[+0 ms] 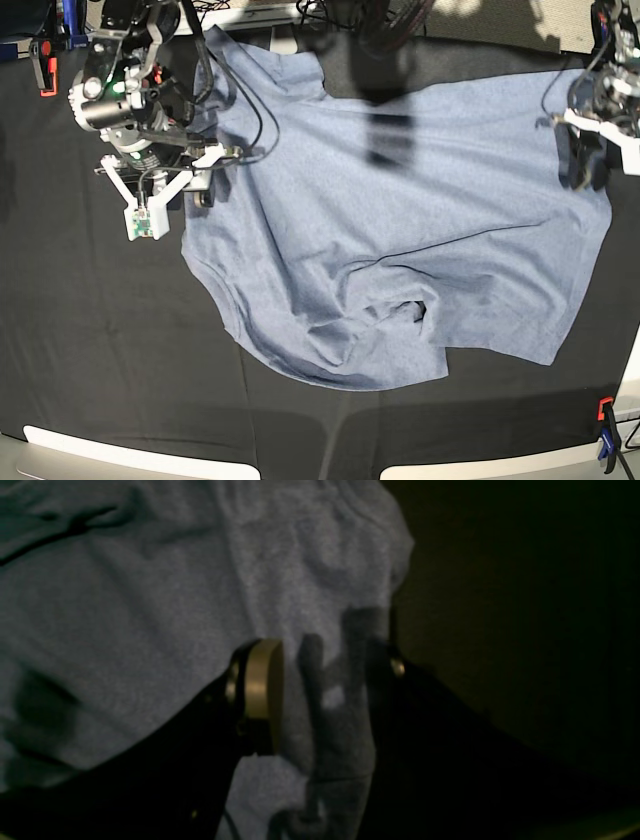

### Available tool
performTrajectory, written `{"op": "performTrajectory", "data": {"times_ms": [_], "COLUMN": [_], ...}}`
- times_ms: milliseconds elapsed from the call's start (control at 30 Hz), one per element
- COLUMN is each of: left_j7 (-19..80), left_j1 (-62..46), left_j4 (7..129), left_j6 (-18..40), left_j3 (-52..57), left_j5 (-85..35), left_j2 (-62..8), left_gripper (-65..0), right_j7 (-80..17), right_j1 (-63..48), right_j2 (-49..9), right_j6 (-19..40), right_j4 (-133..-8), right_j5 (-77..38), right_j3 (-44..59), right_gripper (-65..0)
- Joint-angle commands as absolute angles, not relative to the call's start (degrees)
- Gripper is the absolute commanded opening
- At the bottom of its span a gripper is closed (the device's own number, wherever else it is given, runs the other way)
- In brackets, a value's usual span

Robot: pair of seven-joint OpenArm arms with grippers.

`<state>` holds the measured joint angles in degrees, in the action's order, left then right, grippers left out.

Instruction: Layout the t-shirt on the table in an organized manner, then fold the t-shirt properly

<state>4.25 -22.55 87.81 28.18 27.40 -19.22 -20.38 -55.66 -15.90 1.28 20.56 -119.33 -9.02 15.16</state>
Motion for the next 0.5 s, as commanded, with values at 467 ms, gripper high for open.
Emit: {"op": "performTrajectory", "data": {"times_ms": [467], "left_j7": [8.95], "left_j1": [3.49], "left_j4": [70.85], "left_j6": [28.16], "left_j3": [23.88], "left_j5": [-24.12], "left_j2": [-26.39], "left_gripper": [-40.9], "right_j7": [-55.37], "right_j1": [-15.42], "right_j2": [1.28], "right_j6": [20.75], "right_j4": [-120.53], "right_j5": [-9.21], "right_j3": [15.31], "right_gripper": [-38.9]}}
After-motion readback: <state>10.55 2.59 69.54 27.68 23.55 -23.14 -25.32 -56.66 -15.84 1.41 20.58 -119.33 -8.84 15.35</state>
